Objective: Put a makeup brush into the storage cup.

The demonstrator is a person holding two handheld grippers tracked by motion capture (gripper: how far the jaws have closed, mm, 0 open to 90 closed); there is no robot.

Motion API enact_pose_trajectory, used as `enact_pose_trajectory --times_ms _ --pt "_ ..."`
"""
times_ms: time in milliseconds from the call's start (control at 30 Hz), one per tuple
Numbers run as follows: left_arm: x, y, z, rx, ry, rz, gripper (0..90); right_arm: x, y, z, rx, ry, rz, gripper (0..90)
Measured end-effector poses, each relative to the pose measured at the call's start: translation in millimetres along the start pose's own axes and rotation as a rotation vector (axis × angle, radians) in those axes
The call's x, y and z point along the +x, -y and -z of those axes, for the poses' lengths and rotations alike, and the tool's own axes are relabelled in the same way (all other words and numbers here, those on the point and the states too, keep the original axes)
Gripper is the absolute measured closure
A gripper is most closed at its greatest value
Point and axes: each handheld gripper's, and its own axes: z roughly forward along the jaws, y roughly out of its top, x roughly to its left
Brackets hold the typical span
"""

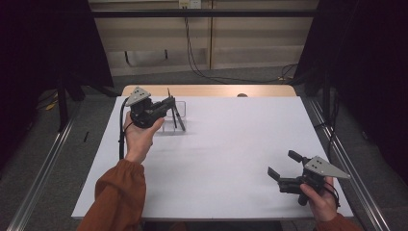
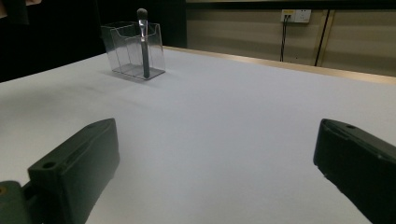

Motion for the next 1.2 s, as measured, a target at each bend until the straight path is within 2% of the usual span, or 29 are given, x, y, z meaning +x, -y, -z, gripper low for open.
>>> enact_pose_trajectory --times_ms 267,400,567,733,933,1067,1200 --pt "6.9 -9.0 -10.4 -0.022 -0.017 0.008 85.5 -0.2 0.3 0.0 -0.001 -0.002 -0.002 0.0" --pt "8.4 -13.7 -15.0 -0.018 0.0 0.026 85.5 -0.2 0.5 -0.2 -0.001 0.0 -0.001 0.0" --pt "8.2 -18.5 -21.2 -0.019 -0.013 0.012 85.5 -0.5 0.6 -0.1 0.0 0.002 0.001 0.0" --pt "13.4 -18.8 -28.8 -0.02 -0.042 0.005 85.6 -0.2 0.5 0.3 0.0 -0.001 0.001 0.0" --pt "13.5 -19.7 -36.9 -0.02 -0.039 0.0 85.6 0.0 1.0 -0.1 0.004 0.001 0.0 0.0" --pt "17.1 -15.8 -41.8 -0.013 -0.061 -0.002 85.5 0.1 0.8 0.8 0.001 0.001 0.002 0.0" --pt "17.7 -14.0 -44.6 -0.013 -0.064 -0.013 85.5 -0.1 1.1 0.8 0.004 -0.001 0.003 0.0"
